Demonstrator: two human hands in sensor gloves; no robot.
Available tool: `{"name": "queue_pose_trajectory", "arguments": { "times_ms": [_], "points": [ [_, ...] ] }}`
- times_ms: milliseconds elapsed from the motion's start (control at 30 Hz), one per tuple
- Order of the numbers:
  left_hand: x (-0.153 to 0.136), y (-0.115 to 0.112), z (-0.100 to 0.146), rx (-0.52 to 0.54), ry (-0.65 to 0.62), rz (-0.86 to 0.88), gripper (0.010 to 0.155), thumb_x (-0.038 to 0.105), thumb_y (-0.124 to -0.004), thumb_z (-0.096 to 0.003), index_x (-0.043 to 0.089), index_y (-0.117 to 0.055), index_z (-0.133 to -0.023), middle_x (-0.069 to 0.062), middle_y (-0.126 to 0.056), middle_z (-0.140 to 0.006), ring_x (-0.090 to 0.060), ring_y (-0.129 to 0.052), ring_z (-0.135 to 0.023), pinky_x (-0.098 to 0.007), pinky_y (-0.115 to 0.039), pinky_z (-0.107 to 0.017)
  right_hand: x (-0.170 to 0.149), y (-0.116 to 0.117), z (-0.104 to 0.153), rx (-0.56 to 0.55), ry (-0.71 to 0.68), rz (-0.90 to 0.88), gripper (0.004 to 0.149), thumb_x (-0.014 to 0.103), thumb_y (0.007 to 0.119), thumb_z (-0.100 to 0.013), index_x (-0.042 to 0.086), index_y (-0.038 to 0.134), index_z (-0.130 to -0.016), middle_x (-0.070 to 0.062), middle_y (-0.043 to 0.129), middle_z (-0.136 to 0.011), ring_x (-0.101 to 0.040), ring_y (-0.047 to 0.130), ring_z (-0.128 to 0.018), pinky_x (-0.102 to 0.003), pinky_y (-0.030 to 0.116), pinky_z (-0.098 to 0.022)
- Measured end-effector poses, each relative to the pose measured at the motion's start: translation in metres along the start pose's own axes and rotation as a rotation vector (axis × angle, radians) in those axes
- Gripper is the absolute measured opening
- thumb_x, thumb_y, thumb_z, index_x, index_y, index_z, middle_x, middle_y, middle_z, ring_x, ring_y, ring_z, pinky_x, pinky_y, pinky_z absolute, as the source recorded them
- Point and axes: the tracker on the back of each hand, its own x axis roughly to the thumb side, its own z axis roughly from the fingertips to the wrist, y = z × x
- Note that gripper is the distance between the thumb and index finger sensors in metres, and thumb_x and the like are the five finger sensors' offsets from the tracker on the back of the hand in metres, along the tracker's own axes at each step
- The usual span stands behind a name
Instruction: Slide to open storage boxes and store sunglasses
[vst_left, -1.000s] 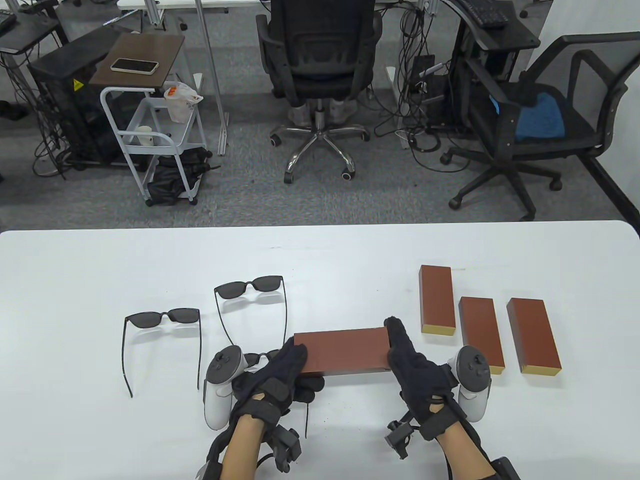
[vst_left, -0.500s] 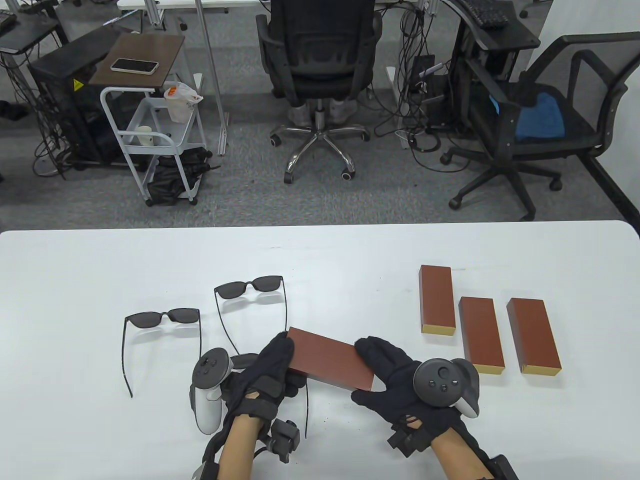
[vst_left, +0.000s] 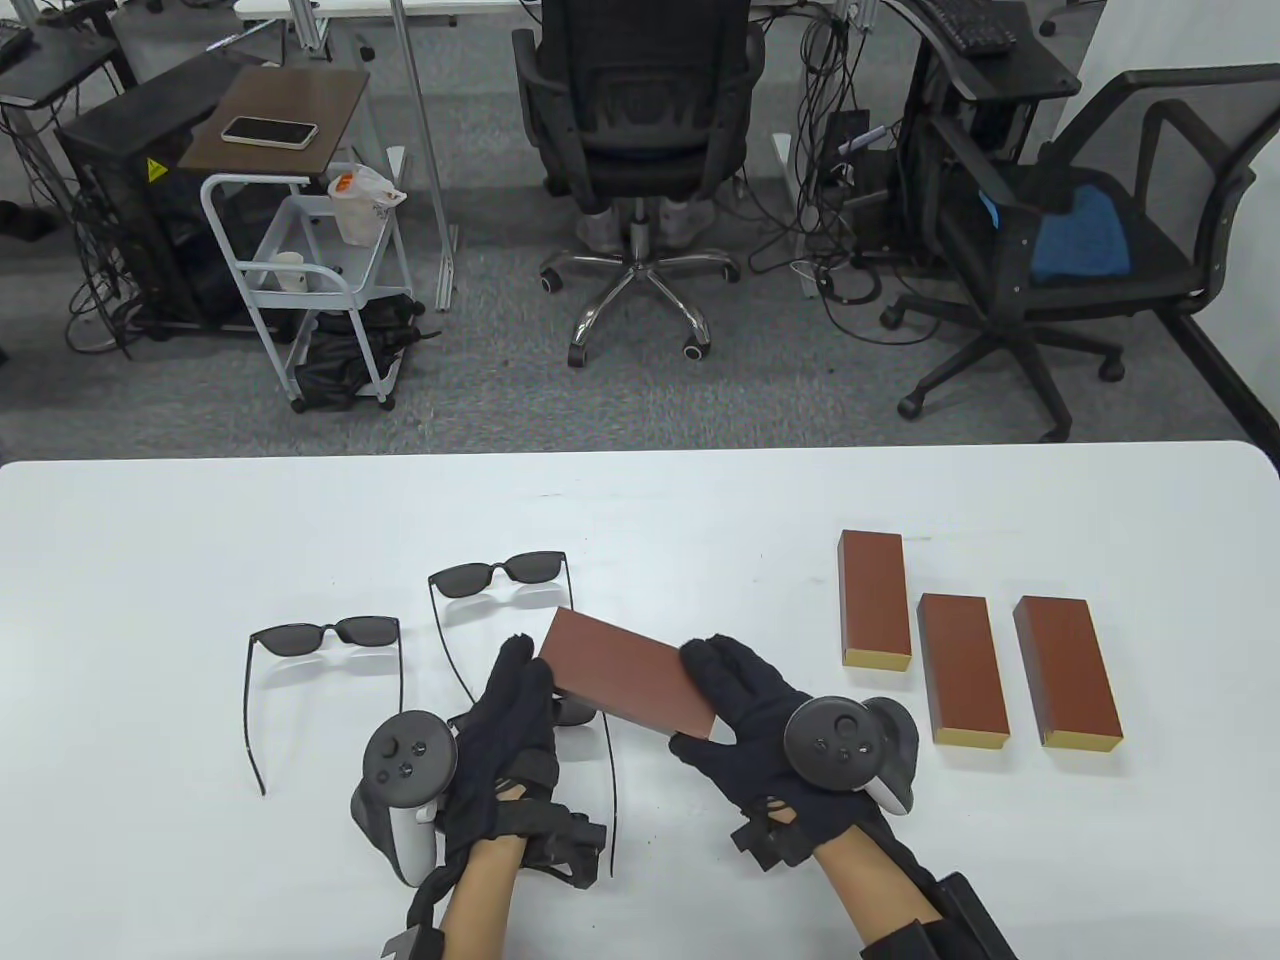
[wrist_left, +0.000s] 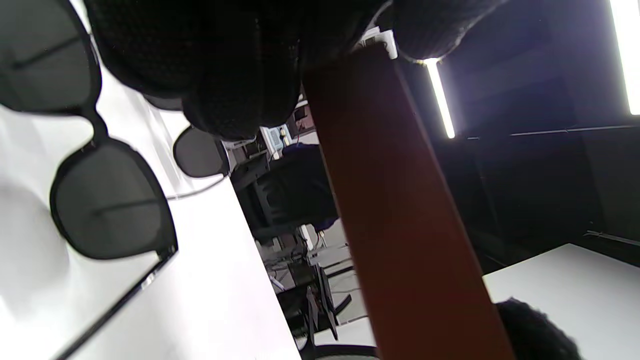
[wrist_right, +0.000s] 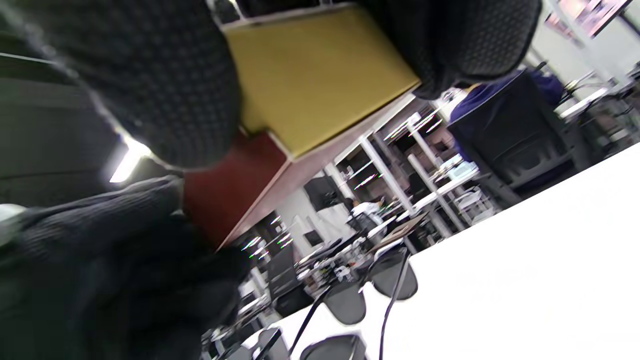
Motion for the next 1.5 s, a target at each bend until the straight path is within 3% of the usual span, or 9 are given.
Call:
{"name": "queue_pose_trajectory", "arguments": {
  "times_ms": [167, 333, 400, 533, 800, 1233, 1500],
  "points": [
    [0.005, -0.002, 0.000, -0.023, -0.054, -0.090, 0.062, 0.054, -0.065, -0.0572, 0.022, -0.065, -0.111, -0.015, -0.078, -0.105, -0.038, -0.089, -0.085, -0.057, -0.075, -0.059, -0.014, 0.002, -0.037, -0.053, 0.187, 0.154, 0.074, 0.047, 0.096, -0.030, 0.028, 0.063, -0.094, -0.020, 0.062, -0.099, -0.046, 0.075, -0.082, -0.053, 0.072, -0.060],
    [0.023, -0.014, 0.003, -0.037, -0.214, -0.509, 0.059, 0.054, -0.067, -0.0551, 0.023, -0.077, -0.104, -0.015, -0.077, -0.107, -0.040, -0.085, -0.090, -0.060, -0.072, -0.062, -0.025, 0.014, -0.072, -0.061, 0.279, 0.344, 0.073, 0.049, 0.095, -0.030, 0.028, 0.064, -0.093, -0.022, 0.064, -0.098, -0.046, 0.077, -0.080, -0.053, 0.073, -0.058],
    [0.028, -0.017, 0.005, -0.022, -0.252, -0.594, 0.060, 0.055, -0.067, -0.0548, 0.023, -0.076, -0.105, -0.014, -0.076, -0.108, -0.040, -0.083, -0.093, -0.060, -0.071, -0.063, -0.028, 0.019, -0.080, -0.046, 0.294, 0.406, 0.073, 0.050, 0.095, -0.030, 0.029, 0.064, -0.094, -0.022, 0.064, -0.097, -0.045, 0.078, -0.080, -0.053, 0.073, -0.058],
    [0.029, -0.025, 0.006, -0.043, -0.263, -0.595, 0.062, 0.054, -0.068, -0.0548, 0.022, -0.072, -0.107, -0.015, -0.071, -0.111, -0.043, -0.075, -0.098, -0.062, -0.066, -0.066, -0.042, 0.034, -0.096, -0.028, 0.352, 0.501, 0.073, 0.049, 0.095, -0.030, 0.030, 0.064, -0.093, -0.021, 0.064, -0.098, -0.045, 0.078, -0.080, -0.053, 0.073, -0.058],
    [0.031, -0.042, 0.009, -0.081, -0.292, -0.743, 0.062, 0.054, -0.068, -0.0546, 0.024, -0.069, -0.109, -0.012, -0.068, -0.113, -0.043, -0.067, -0.103, -0.064, -0.060, -0.069, -0.067, 0.058, -0.117, -0.015, 0.449, 0.474, 0.071, 0.049, 0.094, -0.030, 0.031, 0.066, -0.092, -0.023, 0.064, -0.097, -0.046, 0.078, -0.080, -0.053, 0.073, -0.058],
    [0.032, -0.042, 0.010, -0.084, -0.293, -0.767, 0.064, 0.055, -0.067, -0.0545, 0.023, -0.068, -0.109, -0.011, -0.067, -0.114, -0.043, -0.065, -0.104, -0.064, -0.058, -0.071, -0.075, 0.102, -0.132, 0.187, 0.533, 0.591, 0.066, 0.054, 0.092, -0.029, 0.033, 0.070, -0.088, -0.027, 0.073, -0.089, -0.045, 0.089, -0.070, -0.050, 0.082, -0.049],
    [0.031, -0.042, 0.009, -0.089, -0.286, -0.779, 0.064, 0.055, -0.067, -0.0544, 0.022, -0.068, -0.109, -0.011, -0.067, -0.114, -0.043, -0.064, -0.105, -0.065, -0.055, -0.072, -0.082, 0.104, -0.132, 0.302, 0.581, 0.610, 0.068, 0.053, 0.092, -0.030, 0.034, 0.065, -0.089, -0.026, 0.070, -0.093, -0.045, 0.087, -0.073, -0.050, 0.080, -0.052]
  ]
}}
